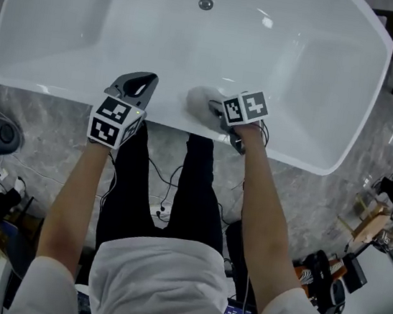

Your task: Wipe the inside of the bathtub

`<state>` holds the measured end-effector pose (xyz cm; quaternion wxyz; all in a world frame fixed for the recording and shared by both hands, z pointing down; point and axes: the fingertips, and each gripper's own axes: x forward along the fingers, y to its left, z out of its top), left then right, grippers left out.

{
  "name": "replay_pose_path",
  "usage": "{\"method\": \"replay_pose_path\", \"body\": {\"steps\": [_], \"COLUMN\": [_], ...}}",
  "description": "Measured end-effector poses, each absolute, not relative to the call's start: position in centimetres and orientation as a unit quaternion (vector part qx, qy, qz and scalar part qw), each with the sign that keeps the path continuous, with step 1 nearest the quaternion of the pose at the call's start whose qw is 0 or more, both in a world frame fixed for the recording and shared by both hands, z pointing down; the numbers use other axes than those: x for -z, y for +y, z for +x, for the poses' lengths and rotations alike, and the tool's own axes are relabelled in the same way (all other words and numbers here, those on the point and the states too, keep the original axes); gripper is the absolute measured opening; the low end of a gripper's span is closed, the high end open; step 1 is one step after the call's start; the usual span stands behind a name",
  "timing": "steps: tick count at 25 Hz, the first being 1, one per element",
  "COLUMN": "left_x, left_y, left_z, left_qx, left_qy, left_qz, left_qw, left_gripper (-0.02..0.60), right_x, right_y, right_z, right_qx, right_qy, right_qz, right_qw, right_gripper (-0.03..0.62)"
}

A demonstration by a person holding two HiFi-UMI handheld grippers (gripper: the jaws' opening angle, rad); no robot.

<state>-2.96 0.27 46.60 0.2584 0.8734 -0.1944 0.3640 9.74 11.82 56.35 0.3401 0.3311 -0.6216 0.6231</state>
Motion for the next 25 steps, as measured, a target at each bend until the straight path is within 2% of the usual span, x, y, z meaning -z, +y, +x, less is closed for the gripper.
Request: {"method": "replay_pose_path", "body": {"steps": [15, 25], "left_x": [-46.5, -46.9], "left_y": [-4.5, -8.1], "left_z": [-12.8, -20.0], "left_qx": [-0.334, -0.319], "left_qy": [-0.253, -0.311], "left_qz": [0.861, 0.844], "left_qw": [0.290, 0.298], "left_gripper": [0.008, 0.008], "right_x": [-56.4, -55.9], "right_y": [4.9, 0.2], "right_z": [-1.6, -9.4], "right_qx": [-0.592, -0.580], "right_qy": [-0.659, -0.684], "right_qz": [0.295, 0.278], "right_qw": [0.358, 0.344], "right_gripper": [0.092, 0.091]}}
